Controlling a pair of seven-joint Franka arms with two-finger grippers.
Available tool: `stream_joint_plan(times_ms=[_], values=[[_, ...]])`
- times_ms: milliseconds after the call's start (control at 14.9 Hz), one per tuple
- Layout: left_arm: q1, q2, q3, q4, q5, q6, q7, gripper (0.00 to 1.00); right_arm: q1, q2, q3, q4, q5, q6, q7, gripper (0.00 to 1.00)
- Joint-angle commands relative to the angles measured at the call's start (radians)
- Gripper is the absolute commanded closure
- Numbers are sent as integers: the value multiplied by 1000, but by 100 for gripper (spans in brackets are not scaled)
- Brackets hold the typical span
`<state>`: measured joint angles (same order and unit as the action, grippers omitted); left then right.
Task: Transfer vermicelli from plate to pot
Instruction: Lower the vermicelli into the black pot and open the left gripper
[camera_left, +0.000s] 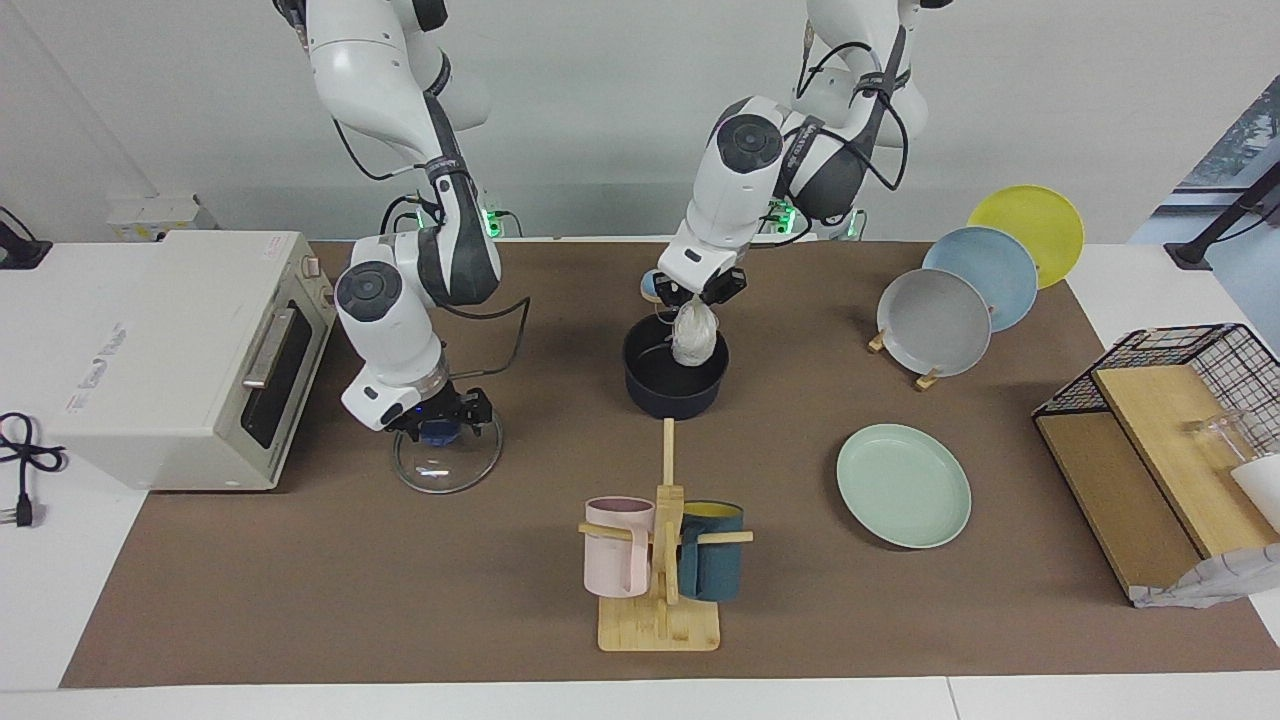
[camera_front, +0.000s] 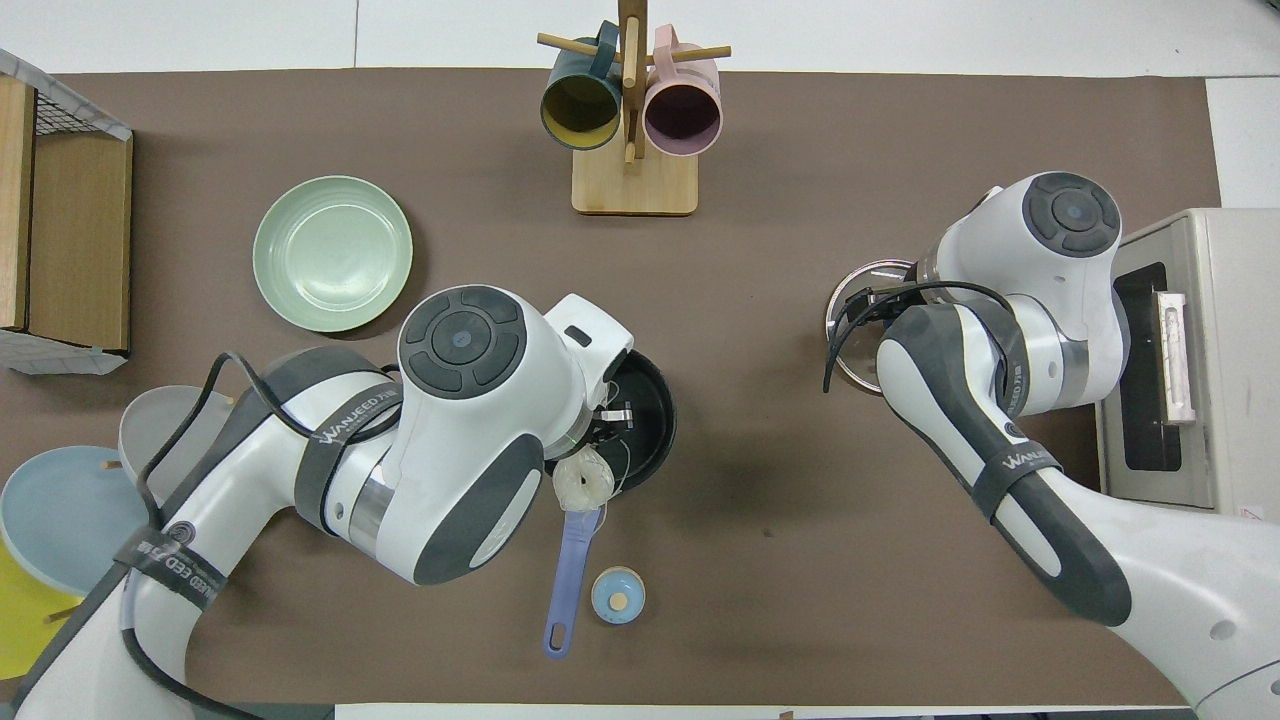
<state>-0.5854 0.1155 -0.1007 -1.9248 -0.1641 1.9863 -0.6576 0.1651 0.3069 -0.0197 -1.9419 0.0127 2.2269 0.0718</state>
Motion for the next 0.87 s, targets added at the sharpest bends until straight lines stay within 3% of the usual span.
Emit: stream_joint_plan(times_ms=[0, 335, 736, 803], values=[[-13, 15, 19, -40, -23, 81, -3, 100, -4, 8, 4, -5, 12, 17, -7, 0], [-14, 88, 21, -34, -23, 196, -7, 100, -10, 6, 4, -3, 7, -3, -20, 1], [-24, 122, 22, -42, -20, 252, -2, 100, -16, 3, 3, -5, 7, -21, -55, 24], [-27, 121, 24, -33, -11, 241, 3, 81, -16, 3, 3, -5, 7, -23, -55, 27]])
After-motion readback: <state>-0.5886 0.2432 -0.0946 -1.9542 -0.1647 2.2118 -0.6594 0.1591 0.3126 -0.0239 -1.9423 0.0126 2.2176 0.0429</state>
